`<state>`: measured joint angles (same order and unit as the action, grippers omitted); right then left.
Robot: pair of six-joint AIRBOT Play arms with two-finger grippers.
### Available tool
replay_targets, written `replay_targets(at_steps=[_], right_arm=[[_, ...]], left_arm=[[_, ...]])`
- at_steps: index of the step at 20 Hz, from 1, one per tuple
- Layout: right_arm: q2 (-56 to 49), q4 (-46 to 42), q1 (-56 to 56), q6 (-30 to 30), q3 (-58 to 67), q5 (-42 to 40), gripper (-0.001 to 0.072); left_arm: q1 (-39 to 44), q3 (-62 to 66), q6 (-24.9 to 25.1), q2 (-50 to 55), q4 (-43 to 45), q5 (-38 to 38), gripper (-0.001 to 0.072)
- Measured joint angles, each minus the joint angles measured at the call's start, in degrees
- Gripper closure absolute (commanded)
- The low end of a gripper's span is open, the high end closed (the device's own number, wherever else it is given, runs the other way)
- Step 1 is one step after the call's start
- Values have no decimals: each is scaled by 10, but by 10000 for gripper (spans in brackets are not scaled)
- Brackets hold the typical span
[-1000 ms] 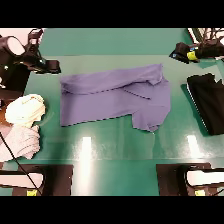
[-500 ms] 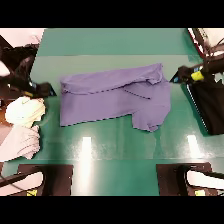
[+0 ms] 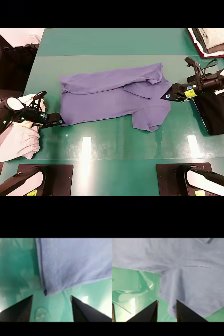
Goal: Fold the shirts.
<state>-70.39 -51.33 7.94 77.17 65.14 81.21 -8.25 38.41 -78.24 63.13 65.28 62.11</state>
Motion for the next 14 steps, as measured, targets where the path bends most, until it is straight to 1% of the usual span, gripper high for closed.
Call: replay_targets(at_steps=[6, 7, 8, 9, 11, 12, 13, 14], right_arm=[[34, 5, 0, -2, -8, -6, 454], [37, 7, 0, -2, -9, -9, 454], [40, 7, 0, -2, -9, -10, 454], [41, 7, 0, -2, -9, -12, 454], [43, 7, 0, -2, -9, -14, 455], [44, 7, 0, -2, -9, -15, 455], [45, 7, 0, -2, -9, -15, 454], [45, 6, 0, -2, -9, -16, 454]], left_arm=[[0, -20, 5, -3, -40, -40, 177], [0, -21, 6, -3, -43, -43, 192], [0, -21, 6, -1, -47, -45, 310], [0, -22, 6, 1, -49, -45, 344], [0, -22, 7, 5, -55, -46, 346], [0, -22, 8, 6, -56, -47, 455], [0, -22, 7, 7, -57, -50, 671], [0, -22, 8, 8, -58, -51, 681]])
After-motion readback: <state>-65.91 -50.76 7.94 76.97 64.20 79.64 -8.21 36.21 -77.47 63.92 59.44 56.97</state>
